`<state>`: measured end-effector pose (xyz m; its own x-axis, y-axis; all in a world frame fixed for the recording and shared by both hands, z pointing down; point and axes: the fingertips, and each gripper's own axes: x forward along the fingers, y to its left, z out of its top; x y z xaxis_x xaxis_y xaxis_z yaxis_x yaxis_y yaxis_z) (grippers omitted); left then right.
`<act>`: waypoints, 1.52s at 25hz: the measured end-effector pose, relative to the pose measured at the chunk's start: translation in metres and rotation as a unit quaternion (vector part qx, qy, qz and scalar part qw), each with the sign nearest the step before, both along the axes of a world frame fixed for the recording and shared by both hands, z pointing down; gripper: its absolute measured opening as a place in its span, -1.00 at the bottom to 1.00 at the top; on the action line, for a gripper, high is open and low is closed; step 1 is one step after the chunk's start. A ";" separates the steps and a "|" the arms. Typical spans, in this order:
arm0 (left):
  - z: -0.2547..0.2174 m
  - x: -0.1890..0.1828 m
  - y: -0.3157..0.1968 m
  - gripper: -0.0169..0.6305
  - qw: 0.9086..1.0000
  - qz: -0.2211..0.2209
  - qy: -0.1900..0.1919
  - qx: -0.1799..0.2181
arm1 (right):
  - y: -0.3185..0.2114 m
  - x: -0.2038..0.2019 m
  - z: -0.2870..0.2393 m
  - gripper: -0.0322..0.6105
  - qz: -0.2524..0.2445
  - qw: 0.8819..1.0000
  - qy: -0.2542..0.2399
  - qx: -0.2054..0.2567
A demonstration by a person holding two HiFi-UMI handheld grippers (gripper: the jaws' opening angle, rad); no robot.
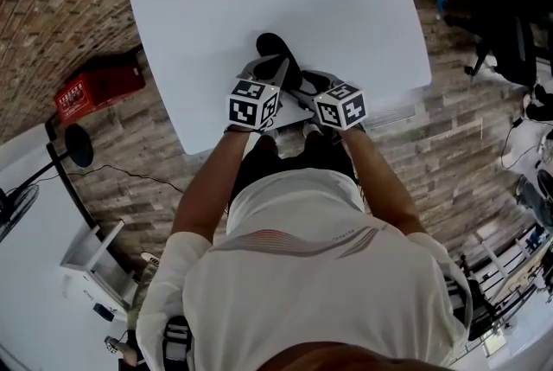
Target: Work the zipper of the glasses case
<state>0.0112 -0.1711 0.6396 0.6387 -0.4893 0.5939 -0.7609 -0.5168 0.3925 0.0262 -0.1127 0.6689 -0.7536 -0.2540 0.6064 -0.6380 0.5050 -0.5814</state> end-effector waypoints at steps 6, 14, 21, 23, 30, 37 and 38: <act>-0.001 -0.001 0.001 -0.85 1.000 0.003 0.000 0.001 | -0.006 -0.004 0.011 0.18 0.010 1.000 0.005 -0.018; -0.001 -0.007 0.003 -0.85 1.000 -0.001 0.013 -0.005 | -0.003 -0.013 0.017 0.14 0.004 0.999 0.025 -0.022; -0.008 -0.018 0.000 -0.85 0.999 -0.022 0.035 -0.009 | -0.016 -0.007 0.000 0.05 0.013 0.999 0.032 0.025; -0.015 -0.019 -0.003 -0.85 0.999 -0.026 0.045 -0.003 | -0.021 -0.003 -0.006 0.04 0.026 0.999 0.026 0.032; -0.049 -0.037 -0.007 -0.85 0.993 -0.060 0.100 0.004 | -0.029 0.015 -0.034 0.03 0.073 0.996 -0.010 0.044; -0.097 -0.057 -0.009 -0.85 0.983 -0.086 0.159 0.020 | -0.042 0.034 -0.099 0.03 0.097 0.990 -0.053 0.086; -0.105 -0.057 -0.008 -0.85 0.983 -0.085 0.161 0.027 | -0.045 0.037 -0.110 0.03 0.098 0.989 -0.056 0.096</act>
<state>-0.0462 -0.1793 0.5349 0.6957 -0.6303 0.3445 -0.6788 -0.4201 0.6023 0.0633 -0.1573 0.5587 -0.7379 -0.5048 0.4480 -0.6718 0.4863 -0.5587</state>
